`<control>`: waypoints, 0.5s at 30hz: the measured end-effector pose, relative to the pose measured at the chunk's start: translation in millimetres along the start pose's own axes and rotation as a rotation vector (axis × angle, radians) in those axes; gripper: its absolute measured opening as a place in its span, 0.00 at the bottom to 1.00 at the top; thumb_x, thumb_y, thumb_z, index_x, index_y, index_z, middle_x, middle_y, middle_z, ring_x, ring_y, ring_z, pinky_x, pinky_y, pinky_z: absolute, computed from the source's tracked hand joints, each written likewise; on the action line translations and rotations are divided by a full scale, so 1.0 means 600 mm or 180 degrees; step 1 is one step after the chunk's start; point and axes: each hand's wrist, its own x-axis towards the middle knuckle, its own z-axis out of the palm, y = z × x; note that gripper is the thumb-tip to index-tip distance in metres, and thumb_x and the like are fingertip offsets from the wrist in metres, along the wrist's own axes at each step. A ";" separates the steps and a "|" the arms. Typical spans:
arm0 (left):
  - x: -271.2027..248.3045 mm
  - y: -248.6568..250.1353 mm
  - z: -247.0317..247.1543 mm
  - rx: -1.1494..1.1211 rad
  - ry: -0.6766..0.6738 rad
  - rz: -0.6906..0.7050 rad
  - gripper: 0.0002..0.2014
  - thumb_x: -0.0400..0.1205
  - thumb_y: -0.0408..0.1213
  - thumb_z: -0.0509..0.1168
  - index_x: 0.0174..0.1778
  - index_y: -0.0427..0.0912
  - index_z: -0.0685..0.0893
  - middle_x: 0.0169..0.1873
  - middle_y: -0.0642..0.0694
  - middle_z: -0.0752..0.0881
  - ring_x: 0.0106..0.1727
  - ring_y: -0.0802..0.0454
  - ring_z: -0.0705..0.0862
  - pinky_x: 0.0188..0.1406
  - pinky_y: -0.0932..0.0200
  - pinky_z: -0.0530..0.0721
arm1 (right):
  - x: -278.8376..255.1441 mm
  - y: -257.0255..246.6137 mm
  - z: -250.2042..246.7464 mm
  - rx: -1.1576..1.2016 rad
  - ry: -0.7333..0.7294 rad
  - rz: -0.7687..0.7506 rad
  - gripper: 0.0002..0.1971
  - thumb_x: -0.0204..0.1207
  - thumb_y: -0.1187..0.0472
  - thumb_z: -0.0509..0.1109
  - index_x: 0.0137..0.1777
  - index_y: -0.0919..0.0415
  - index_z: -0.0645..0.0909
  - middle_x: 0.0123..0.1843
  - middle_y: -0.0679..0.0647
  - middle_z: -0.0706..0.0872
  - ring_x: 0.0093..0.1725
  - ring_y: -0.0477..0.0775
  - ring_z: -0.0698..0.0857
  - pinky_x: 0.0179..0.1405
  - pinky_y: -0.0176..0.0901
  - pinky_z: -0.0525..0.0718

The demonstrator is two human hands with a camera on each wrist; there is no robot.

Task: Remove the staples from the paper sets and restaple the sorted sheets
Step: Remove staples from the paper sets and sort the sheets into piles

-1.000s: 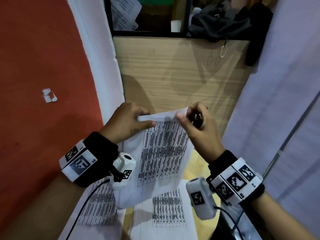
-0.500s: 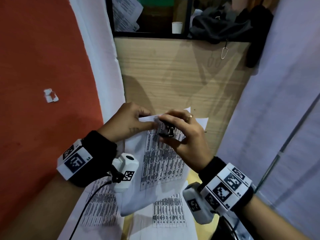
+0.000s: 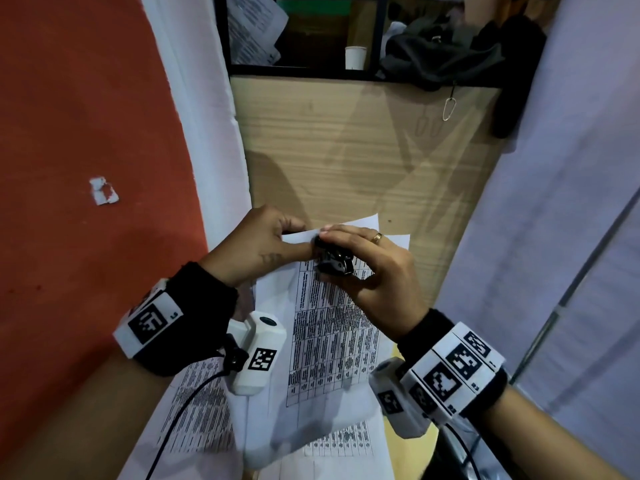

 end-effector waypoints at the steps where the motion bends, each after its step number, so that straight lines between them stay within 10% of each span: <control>1: -0.001 0.002 -0.001 -0.0043 0.0012 -0.0015 0.28 0.63 0.59 0.68 0.36 0.32 0.87 0.29 0.47 0.79 0.35 0.58 0.74 0.35 0.59 0.71 | 0.001 0.000 0.001 -0.0011 0.0019 -0.0015 0.21 0.64 0.63 0.80 0.58 0.62 0.85 0.58 0.55 0.87 0.58 0.49 0.84 0.61 0.41 0.81; 12: -0.007 0.008 -0.013 -0.0160 -0.0055 -0.0221 0.27 0.59 0.56 0.71 0.37 0.32 0.88 0.30 0.44 0.82 0.36 0.57 0.76 0.38 0.57 0.72 | 0.012 -0.001 -0.002 -0.0205 -0.0187 -0.0351 0.16 0.67 0.65 0.77 0.56 0.64 0.86 0.55 0.56 0.88 0.54 0.57 0.86 0.54 0.49 0.83; 15: -0.007 0.006 -0.012 -0.0328 -0.0140 -0.0280 0.27 0.58 0.54 0.73 0.40 0.32 0.89 0.36 0.28 0.87 0.39 0.54 0.78 0.43 0.54 0.75 | 0.011 0.002 -0.001 -0.0245 -0.0179 -0.0434 0.14 0.67 0.68 0.77 0.54 0.65 0.87 0.53 0.56 0.88 0.53 0.58 0.86 0.52 0.49 0.83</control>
